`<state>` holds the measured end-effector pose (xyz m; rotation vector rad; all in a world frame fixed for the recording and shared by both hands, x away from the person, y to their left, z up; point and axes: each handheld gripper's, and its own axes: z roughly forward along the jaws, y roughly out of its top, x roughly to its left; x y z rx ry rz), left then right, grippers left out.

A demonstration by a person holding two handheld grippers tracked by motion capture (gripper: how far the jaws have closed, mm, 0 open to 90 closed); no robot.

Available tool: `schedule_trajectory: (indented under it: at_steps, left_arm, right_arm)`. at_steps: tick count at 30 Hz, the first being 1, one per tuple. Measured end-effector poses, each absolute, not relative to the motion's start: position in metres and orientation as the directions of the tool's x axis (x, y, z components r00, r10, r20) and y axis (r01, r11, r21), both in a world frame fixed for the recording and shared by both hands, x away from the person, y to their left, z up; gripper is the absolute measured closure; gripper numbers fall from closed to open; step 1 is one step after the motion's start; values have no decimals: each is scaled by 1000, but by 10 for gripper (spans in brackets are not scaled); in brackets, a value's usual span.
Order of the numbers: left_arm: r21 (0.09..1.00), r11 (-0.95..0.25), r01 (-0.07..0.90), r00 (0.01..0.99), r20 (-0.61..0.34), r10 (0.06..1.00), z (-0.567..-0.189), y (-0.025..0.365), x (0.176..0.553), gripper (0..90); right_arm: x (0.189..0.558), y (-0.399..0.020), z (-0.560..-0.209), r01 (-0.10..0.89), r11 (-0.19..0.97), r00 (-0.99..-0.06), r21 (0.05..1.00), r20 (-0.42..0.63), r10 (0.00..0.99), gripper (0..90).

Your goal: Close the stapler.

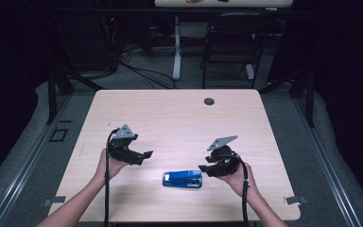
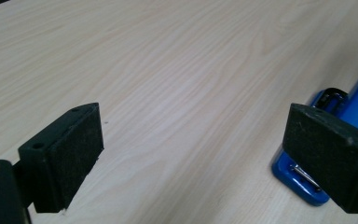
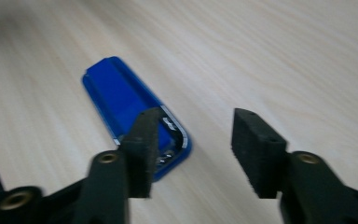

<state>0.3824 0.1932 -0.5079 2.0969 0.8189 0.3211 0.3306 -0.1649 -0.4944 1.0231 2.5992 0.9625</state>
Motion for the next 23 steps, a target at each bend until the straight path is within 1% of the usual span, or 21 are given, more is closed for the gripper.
schedule_trajectory:
  at_steps: [2,3,6,7,10,14,19,23]
  left_arm:
    - [786,-427,447,741,-58,669,-507,197,382,34]
    - [786,-415,459,717,-51,696,-506,205,384,26]
    - [779,-399,485,683,-53,728,-509,217,388,7]
    - [779,-388,493,670,-56,740,-510,220,390,2]
    - [769,-368,522,645,-73,761,-514,230,396,2]
    - [762,-357,540,626,-79,776,-519,234,402,2]
    - [755,-364,546,622,-74,779,-524,237,405,1]
    - [741,-367,562,615,-79,784,-528,239,408,0]
  right_arm:
    - [331,-171,-491,548,542,-719,637,27,694,360]
    - [331,-177,-489,557,532,-704,638,23,709,318]
    - [332,-198,-490,596,488,-642,638,14,766,195]
    - [332,-207,-490,619,458,-612,637,26,790,139]
    - [333,-235,-493,653,410,-537,637,8,844,96]
    - [332,-263,-497,689,358,-465,630,5,885,43]
    - [336,-277,-503,716,334,-416,613,-9,909,20]
    - [341,-278,-510,740,353,-417,573,-22,909,0]
